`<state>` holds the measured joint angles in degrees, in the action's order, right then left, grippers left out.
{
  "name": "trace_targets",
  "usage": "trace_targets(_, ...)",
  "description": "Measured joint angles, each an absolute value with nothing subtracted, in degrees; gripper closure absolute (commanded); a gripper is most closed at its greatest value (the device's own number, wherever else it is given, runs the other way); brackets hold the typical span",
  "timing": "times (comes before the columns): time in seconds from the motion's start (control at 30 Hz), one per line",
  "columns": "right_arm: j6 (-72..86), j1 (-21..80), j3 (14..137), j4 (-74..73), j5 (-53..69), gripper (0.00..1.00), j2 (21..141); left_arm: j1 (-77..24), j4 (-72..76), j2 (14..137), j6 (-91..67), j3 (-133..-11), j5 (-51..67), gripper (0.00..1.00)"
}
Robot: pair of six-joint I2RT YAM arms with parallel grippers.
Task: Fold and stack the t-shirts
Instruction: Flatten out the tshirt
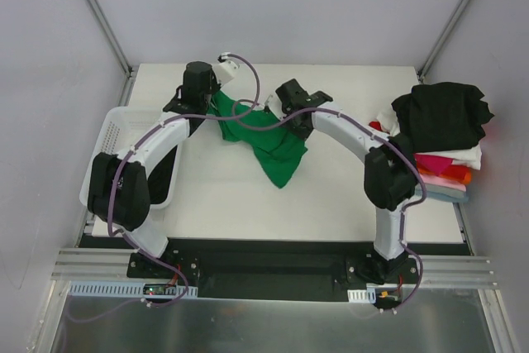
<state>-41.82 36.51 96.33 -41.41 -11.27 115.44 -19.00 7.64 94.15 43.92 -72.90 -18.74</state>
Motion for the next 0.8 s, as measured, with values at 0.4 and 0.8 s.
trace_targets(0.4,-44.42,33.23,94.78,-46.06,-27.9,0.99,99.02,-17.89,7.84,89.52,42.81,-70.02,-18.79,1.0)
trace_targets(0.8,-45.69,27.2,94.78,-48.01,-34.87,0.99,94.91,-17.89,7.55,88.82,42.81,-70.04,-18.79,1.0)
